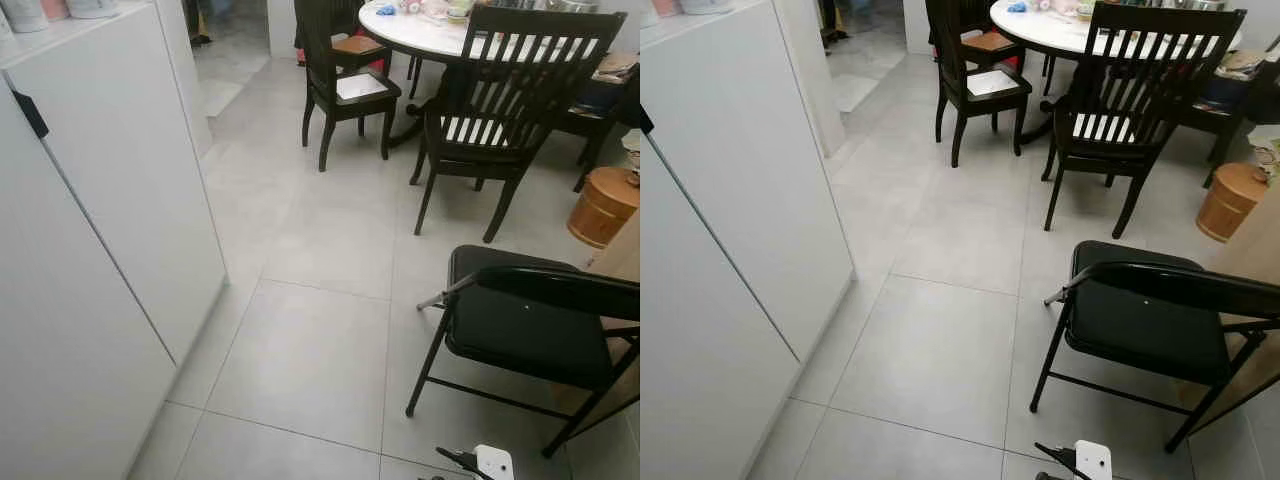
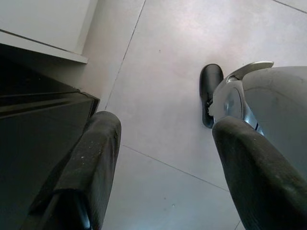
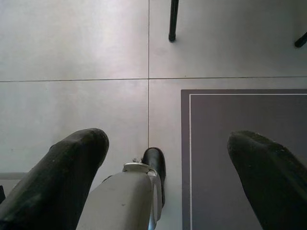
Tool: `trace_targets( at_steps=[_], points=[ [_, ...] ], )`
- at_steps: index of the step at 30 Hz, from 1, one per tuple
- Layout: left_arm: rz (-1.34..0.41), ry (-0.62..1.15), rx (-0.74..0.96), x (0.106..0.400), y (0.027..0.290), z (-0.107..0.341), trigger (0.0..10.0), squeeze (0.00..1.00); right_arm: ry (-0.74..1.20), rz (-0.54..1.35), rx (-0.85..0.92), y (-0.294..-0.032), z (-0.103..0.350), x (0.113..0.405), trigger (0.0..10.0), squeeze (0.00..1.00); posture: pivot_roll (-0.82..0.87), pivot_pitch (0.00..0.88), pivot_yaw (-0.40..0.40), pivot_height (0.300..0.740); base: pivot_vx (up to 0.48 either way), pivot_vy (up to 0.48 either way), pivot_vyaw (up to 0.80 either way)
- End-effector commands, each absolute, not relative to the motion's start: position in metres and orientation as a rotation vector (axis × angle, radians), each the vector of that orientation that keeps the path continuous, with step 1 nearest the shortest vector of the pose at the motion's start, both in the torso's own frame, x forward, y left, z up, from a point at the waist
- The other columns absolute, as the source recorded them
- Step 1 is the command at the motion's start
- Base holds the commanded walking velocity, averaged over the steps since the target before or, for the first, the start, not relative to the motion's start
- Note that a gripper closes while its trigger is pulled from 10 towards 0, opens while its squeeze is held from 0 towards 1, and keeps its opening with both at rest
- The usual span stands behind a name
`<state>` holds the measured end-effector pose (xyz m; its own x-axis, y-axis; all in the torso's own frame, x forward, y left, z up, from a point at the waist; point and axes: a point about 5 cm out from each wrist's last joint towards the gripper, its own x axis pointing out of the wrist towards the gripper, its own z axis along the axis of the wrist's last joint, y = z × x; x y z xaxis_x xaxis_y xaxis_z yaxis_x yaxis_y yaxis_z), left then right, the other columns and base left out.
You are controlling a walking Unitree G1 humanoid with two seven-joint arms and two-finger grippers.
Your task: Restocking fridge
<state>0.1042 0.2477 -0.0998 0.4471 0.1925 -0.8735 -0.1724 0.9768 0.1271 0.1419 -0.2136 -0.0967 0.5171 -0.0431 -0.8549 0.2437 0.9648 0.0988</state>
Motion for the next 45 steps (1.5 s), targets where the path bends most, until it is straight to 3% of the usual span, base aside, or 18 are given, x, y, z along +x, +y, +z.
trace_targets(
  at_steps=[1, 45],
  points=[
    [0.234, 1.093, 0.012, 0.103, 0.248, -0.1, 10.0, 0.0, 1.016, -0.18, 0.22, -0.215, -0.097, 0.141, 10.0, 0.0, -0.03, 0.0, -0.024, 0.74, 0.0, 0.0, 0.0],
    [0.238, 1.115, 0.002, 0.089, 0.248, -0.103, 10.0, 0.0, 1.039, -0.13, 0.188, -0.214, -0.098, 0.136, 10.0, 0.0, -0.02, 0.0, -0.035, 0.74, 0.0, 0.0, 0.76]
  ],
)
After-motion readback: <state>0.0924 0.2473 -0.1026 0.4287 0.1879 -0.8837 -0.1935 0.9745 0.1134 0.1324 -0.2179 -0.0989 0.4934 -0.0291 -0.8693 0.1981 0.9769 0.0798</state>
